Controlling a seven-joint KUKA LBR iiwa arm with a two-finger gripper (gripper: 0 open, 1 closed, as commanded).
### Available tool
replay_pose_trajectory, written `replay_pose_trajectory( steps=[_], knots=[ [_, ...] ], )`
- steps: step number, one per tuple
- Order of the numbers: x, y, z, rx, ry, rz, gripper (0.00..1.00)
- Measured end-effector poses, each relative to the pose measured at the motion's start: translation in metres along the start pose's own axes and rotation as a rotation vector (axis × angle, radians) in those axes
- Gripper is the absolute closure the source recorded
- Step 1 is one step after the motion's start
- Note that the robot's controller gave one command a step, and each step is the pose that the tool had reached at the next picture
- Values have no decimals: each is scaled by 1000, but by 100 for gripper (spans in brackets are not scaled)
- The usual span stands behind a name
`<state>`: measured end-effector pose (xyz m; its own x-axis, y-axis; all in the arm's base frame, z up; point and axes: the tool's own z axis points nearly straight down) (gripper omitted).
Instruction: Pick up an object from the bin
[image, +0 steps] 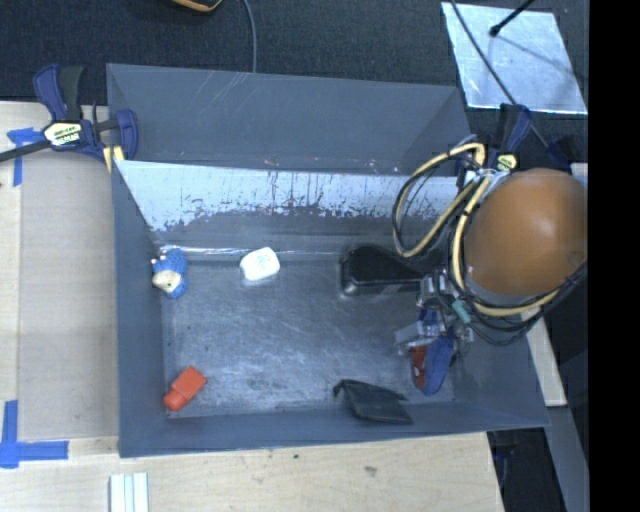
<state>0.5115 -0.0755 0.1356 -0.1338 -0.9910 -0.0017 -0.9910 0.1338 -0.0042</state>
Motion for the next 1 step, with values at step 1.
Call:
replay_pose_trajectory(
  steps=[1],
  knots=[
    [0, -2, -52, 3, 0, 2, 100]
  ],
)
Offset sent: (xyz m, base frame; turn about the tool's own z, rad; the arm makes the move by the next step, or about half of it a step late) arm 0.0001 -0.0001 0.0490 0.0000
